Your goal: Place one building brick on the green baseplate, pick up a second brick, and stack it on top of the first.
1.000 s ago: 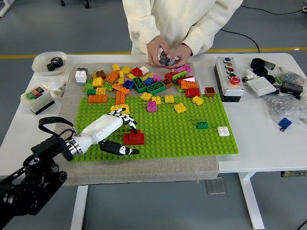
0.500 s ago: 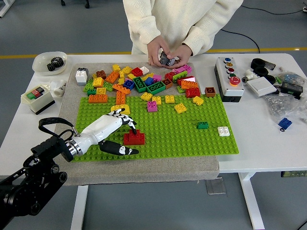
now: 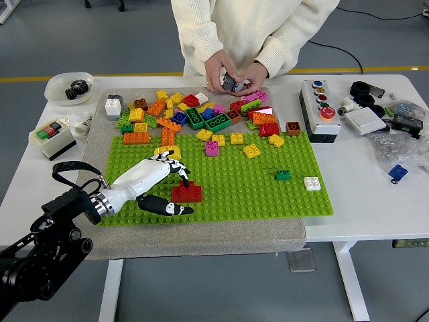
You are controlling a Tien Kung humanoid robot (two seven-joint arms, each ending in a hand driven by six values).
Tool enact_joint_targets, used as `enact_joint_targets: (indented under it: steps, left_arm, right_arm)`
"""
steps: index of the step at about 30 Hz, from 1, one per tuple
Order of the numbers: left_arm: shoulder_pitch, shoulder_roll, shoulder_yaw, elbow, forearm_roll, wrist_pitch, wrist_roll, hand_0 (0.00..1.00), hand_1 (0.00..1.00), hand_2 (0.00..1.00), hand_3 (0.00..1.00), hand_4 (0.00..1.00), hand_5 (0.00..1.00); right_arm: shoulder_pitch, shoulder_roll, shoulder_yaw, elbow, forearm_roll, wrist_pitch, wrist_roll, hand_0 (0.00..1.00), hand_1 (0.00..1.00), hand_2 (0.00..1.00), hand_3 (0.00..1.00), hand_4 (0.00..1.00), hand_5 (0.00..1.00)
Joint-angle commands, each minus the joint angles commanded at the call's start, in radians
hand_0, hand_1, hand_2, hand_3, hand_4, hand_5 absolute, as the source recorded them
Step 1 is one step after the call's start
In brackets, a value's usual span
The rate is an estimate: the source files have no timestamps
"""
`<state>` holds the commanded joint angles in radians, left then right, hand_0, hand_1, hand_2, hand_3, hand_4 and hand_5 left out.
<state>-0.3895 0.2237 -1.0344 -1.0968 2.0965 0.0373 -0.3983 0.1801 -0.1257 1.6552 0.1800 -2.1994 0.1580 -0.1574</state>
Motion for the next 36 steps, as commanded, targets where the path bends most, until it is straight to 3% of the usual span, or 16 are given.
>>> enact_joint_targets:
  steps: [15, 26, 27, 36]
  left_arm:
    - [0.01, 0.006, -0.077, -0.097, -0.088, -0.022, 0.022, 0.998, 0.759, 0.706, 0.538, 0.998, 0.614]
    - [-0.027, 0.002, -0.167, -0.106, -0.035, -0.015, 0.075, 0.998, 0.729, 0.699, 0.547, 0.998, 0.568]
    - [-0.028, 0.001, -0.175, -0.106, -0.029, -0.017, 0.08, 0.998, 0.712, 0.695, 0.555, 0.998, 0.499]
    - [-0.033, 0.0, -0.214, -0.108, 0.008, -0.026, 0.109, 0.959, 0.696, 0.688, 0.571, 0.998, 0.485]
  right_arm:
    - [-0.004, 0.001, 0.005, 0.0, 0.011, -0.002, -0.002, 0.747, 0.656, 0.727, 0.611, 0.852, 0.349]
    - [0.002, 0.001, 0.003, 0.0, 0.01, -0.002, -0.003, 0.748, 0.656, 0.727, 0.611, 0.852, 0.348]
    - [0.002, 0.0, 0.003, 0.0, 0.009, -0.002, -0.003, 0.747, 0.656, 0.727, 0.611, 0.852, 0.349]
    - [-0.001, 0.001, 0.0, 0.0, 0.001, 0.0, -0.002, 0.747, 0.656, 0.727, 0.611, 0.852, 0.348]
